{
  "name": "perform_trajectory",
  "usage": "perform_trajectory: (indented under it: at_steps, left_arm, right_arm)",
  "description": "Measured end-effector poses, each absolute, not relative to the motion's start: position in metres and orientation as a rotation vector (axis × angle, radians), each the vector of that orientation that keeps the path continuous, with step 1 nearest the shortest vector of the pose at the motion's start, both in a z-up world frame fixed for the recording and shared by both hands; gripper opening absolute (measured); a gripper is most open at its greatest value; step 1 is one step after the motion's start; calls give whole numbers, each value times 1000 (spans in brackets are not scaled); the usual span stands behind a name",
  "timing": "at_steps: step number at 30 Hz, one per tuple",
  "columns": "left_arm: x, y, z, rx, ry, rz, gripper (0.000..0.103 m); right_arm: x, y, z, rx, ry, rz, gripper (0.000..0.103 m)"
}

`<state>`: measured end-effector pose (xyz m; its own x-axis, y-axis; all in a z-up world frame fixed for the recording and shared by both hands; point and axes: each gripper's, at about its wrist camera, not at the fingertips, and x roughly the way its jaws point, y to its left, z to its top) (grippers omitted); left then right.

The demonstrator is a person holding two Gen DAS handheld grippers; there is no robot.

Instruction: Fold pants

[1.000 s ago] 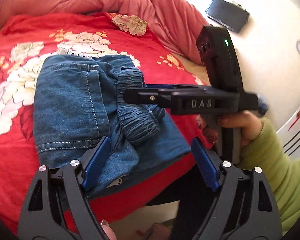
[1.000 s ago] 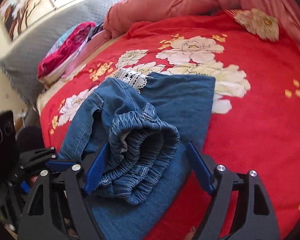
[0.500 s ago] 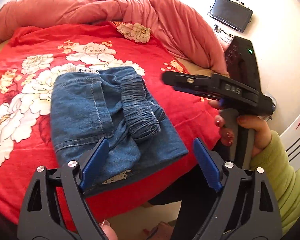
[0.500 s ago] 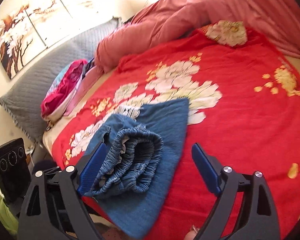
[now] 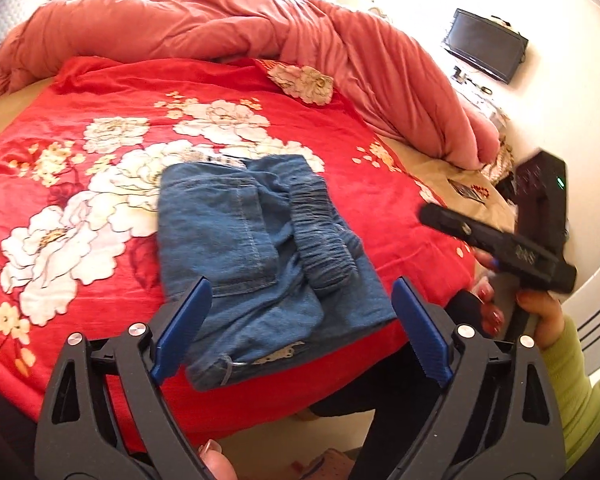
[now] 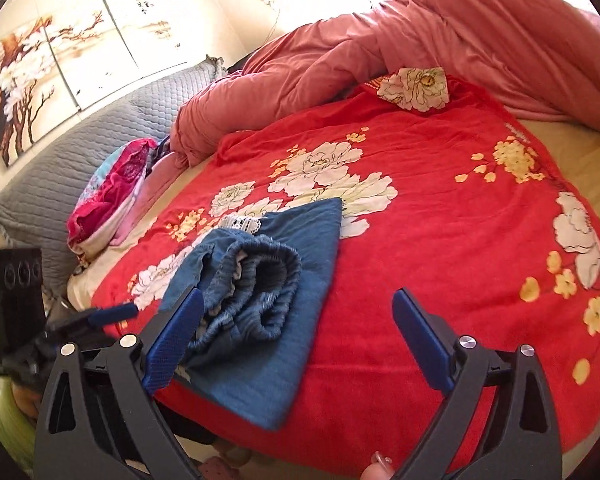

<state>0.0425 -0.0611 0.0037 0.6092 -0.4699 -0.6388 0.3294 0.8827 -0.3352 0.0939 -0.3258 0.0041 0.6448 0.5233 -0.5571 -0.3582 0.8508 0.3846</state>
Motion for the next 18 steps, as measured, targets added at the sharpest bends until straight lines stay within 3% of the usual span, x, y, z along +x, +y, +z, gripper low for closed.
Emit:
perform_trajectory:
  at_steps: [13,16,18]
  left_arm:
    - [74,2,1,-300,859,-268,88]
    - [93,13,3,-304,876,-258,88]
    - [104,11,2,-277,894,-271,76]
  right_arm:
    - [32,-261,14,-62,635,657,94]
    - [22,-231,14,-146,613,730,87]
    - [20,-215,13,-179,613,770,86]
